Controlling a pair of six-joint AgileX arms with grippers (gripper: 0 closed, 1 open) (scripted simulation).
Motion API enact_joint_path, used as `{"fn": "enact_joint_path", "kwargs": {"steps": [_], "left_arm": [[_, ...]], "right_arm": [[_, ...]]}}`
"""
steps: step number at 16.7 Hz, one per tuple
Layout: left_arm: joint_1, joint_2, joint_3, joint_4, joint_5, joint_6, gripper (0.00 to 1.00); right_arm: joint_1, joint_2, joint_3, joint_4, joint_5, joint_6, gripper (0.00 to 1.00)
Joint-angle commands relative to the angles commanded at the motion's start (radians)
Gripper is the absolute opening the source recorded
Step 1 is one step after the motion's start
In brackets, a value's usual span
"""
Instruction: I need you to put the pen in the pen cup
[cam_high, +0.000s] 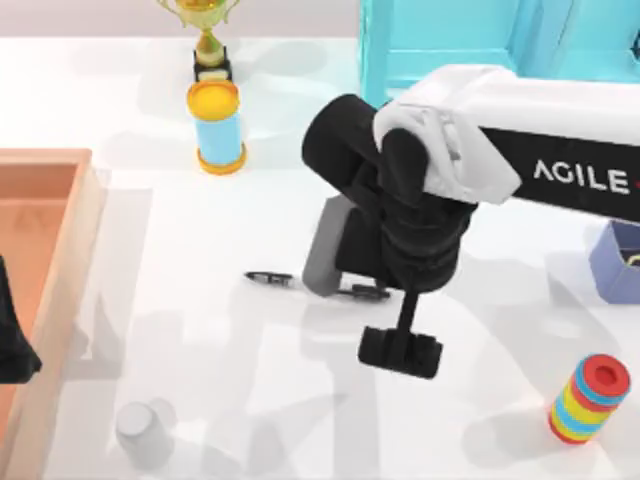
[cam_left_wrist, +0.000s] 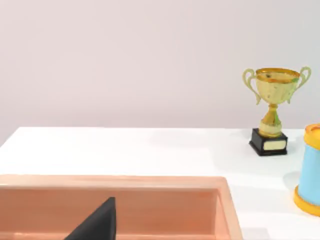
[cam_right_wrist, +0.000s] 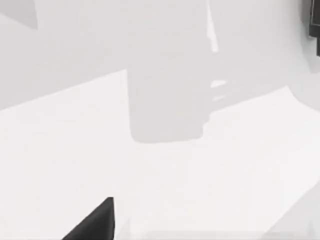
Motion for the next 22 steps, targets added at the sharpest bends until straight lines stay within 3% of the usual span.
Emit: {"fn": "enact_joint_path", "kwargs": {"steps": [4, 8, 15, 22], "left_arm": [[0.0, 0.0, 0.0, 0.0, 0.0, 0.0, 1.0], [0.0, 0.0, 0.0, 0.0, 0.0, 0.0, 1.0], [0.0, 0.0, 0.0, 0.0, 0.0, 0.0, 1.0], [0.0, 0.0, 0.0, 0.0, 0.0, 0.0, 1.0]], "right_arm": [[0.061, 0.169, 0.252, -0.035, 0.057, -0.024, 1.0], [0.086, 0.229, 0.368, -0.03, 0.086, -0.03, 1.0], [0.079, 0.236, 0.359, -0.012, 0.086, -0.034, 1.0], [0.037, 0.378, 0.266, 0.239, 0.081, -0.077, 1.0]]}}
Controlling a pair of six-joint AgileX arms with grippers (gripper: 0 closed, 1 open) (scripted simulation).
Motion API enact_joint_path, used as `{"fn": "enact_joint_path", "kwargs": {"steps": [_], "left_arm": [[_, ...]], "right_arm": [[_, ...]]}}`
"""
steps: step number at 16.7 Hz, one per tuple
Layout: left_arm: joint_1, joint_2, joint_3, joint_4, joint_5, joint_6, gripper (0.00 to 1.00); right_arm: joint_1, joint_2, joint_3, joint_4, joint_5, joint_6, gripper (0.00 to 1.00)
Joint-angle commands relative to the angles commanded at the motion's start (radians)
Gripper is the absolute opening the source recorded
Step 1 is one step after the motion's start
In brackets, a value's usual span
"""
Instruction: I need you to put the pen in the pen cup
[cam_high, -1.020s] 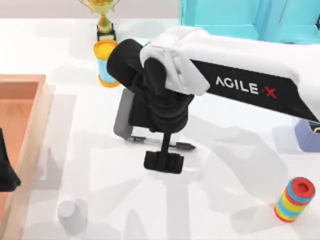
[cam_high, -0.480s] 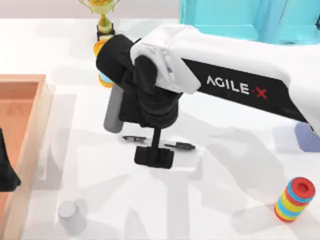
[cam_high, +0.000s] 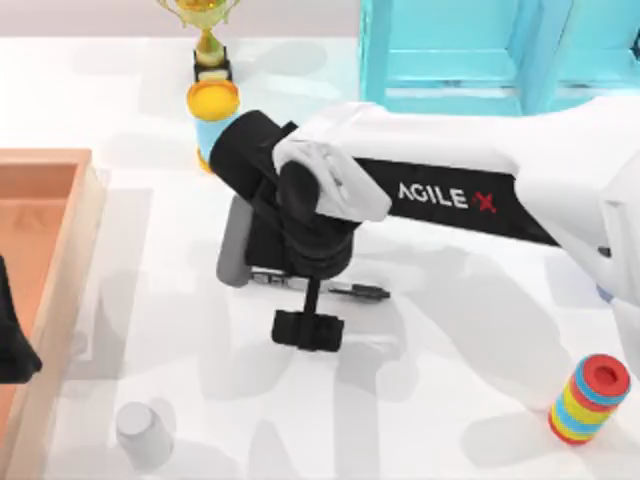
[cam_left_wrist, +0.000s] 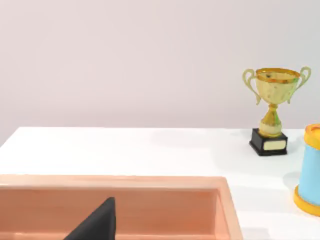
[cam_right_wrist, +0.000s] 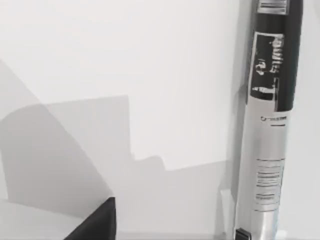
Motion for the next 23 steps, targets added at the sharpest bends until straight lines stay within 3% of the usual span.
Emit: {"fn": "enact_joint_path", "kwargs": {"steps": [5, 18, 23], "left_arm": [[0.0, 0.0, 0.0, 0.0, 0.0, 0.0, 1.0], [0.0, 0.0, 0.0, 0.0, 0.0, 0.0, 1.0], [0.0, 0.0, 0.0, 0.0, 0.0, 0.0, 1.0]], "right_arm": [[-0.004, 0.014, -0.007, 0.018, 0.0, -0.004, 1.0], [-0.004, 0.014, -0.007, 0.018, 0.0, -0.004, 0.02], [-0.004, 0.014, -0.007, 0.018, 0.0, -0.004, 0.0]]}}
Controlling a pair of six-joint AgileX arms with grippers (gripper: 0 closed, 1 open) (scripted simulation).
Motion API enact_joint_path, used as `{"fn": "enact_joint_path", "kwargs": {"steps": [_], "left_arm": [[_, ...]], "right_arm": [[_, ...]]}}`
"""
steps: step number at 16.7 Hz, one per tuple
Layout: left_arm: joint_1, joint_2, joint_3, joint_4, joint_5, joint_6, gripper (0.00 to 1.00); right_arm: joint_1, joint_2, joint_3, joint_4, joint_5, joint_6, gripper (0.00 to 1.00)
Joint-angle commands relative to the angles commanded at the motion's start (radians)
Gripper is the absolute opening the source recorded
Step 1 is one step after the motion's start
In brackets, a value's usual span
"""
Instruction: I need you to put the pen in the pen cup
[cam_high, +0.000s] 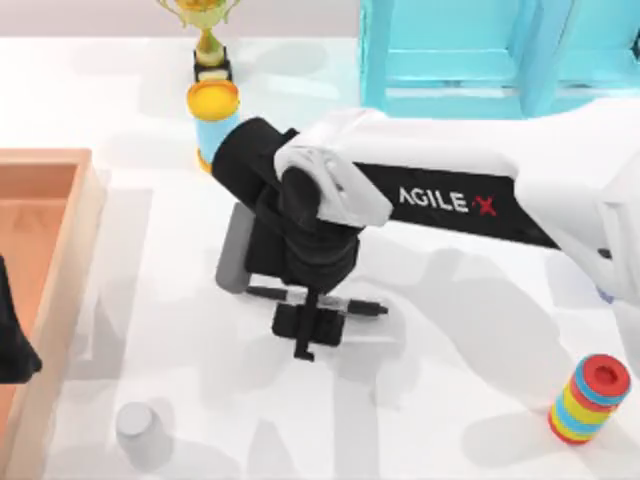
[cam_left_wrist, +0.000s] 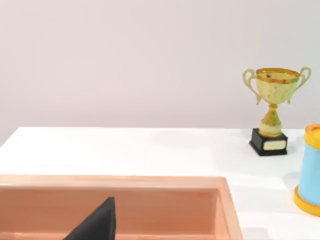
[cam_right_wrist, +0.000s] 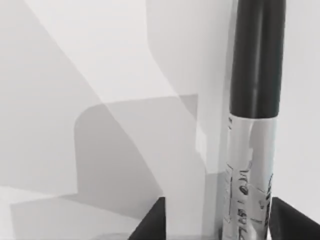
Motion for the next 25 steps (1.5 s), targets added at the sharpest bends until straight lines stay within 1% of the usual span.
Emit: {"fn": "enact_joint_path", "kwargs": {"steps": [3, 4, 7, 9, 13, 16, 22, 25], "left_arm": [[0.0, 0.0, 0.0, 0.0, 0.0, 0.0, 1.0], [0.0, 0.0, 0.0, 0.0, 0.0, 0.0, 1.0], [0.0, 0.0, 0.0, 0.0, 0.0, 0.0, 1.0], [0.0, 0.0, 0.0, 0.0, 0.0, 0.0, 1.0], [0.0, 0.0, 0.0, 0.0, 0.0, 0.0, 1.0], [0.0, 0.0, 0.0, 0.0, 0.0, 0.0, 1.0], [0.0, 0.0, 0.0, 0.0, 0.0, 0.0, 1.0], [0.0, 0.0, 0.0, 0.0, 0.0, 0.0, 1.0]], "right_arm": [[0.0, 0.0, 0.0, 0.0, 0.0, 0.0, 0.0], [0.022, -0.09, -0.01, -0.07, -0.058, 0.05, 0.0], [0.054, -0.129, -0.01, -0.109, -0.052, 0.078, 0.0], [0.108, -0.201, -0.013, -0.185, -0.044, 0.131, 0.0], [0.243, -0.398, -0.031, -0.412, -0.028, 0.268, 0.0], [0.314, -0.488, -0.037, -0.503, -0.023, 0.34, 0.0], [0.319, -0.495, -0.036, -0.511, -0.025, 0.35, 0.0], [0.27, -0.492, -0.046, -0.495, -0.083, 0.301, 0.0]]}}
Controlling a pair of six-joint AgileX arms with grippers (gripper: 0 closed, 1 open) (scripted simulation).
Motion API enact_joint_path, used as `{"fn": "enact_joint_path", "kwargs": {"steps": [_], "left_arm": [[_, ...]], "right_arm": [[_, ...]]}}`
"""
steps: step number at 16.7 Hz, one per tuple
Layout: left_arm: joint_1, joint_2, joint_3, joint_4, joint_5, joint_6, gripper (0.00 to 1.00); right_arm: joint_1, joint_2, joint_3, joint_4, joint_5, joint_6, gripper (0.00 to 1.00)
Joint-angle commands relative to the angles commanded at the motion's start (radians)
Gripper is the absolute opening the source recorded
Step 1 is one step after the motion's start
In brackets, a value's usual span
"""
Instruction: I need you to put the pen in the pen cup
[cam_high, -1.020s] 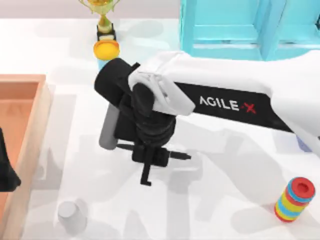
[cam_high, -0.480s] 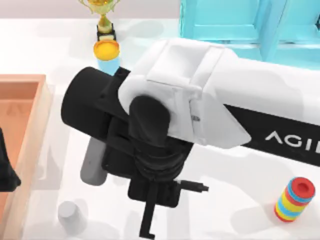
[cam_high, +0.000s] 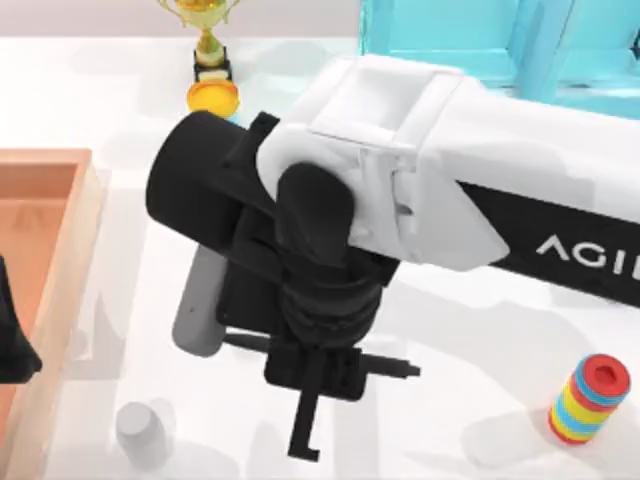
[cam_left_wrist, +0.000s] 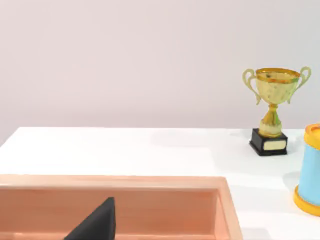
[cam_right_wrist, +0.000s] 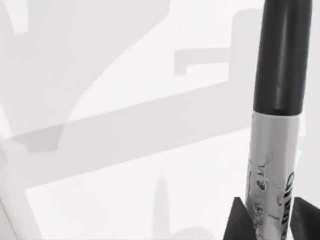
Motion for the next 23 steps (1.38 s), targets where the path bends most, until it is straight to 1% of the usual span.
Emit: {"fn": "enact_joint_path", "kwargs": {"steps": [2, 5, 8, 15, 18, 21, 23], "left_arm": [[0.0, 0.0, 0.0, 0.0, 0.0, 0.0, 1.0], [0.0, 0.0, 0.0, 0.0, 0.0, 0.0, 1.0], [0.0, 0.0, 0.0, 0.0, 0.0, 0.0, 1.0], [0.0, 0.0, 0.0, 0.0, 0.0, 0.0, 1.0], [0.0, 0.0, 0.0, 0.0, 0.0, 0.0, 1.0], [0.0, 0.0, 0.0, 0.0, 0.0, 0.0, 1.0], [0.0, 0.0, 0.0, 0.0, 0.0, 0.0, 1.0]], "right_arm": [[-0.073, 0.006, -0.015, 0.023, -0.087, -0.067, 0.0], [-0.23, 0.016, -0.055, 0.071, -0.278, -0.201, 0.0], [-0.432, 0.024, -0.124, 0.128, -0.525, -0.357, 0.0], [-0.976, 0.019, -0.35, 0.292, -1.189, -0.745, 0.0], [-1.203, -0.01, -0.442, 0.376, -1.448, -0.902, 0.0], [-1.397, -0.05, -0.522, 0.458, -1.661, -1.034, 0.0], [-1.489, -0.072, -0.563, 0.501, -1.756, -1.099, 0.0]]}}
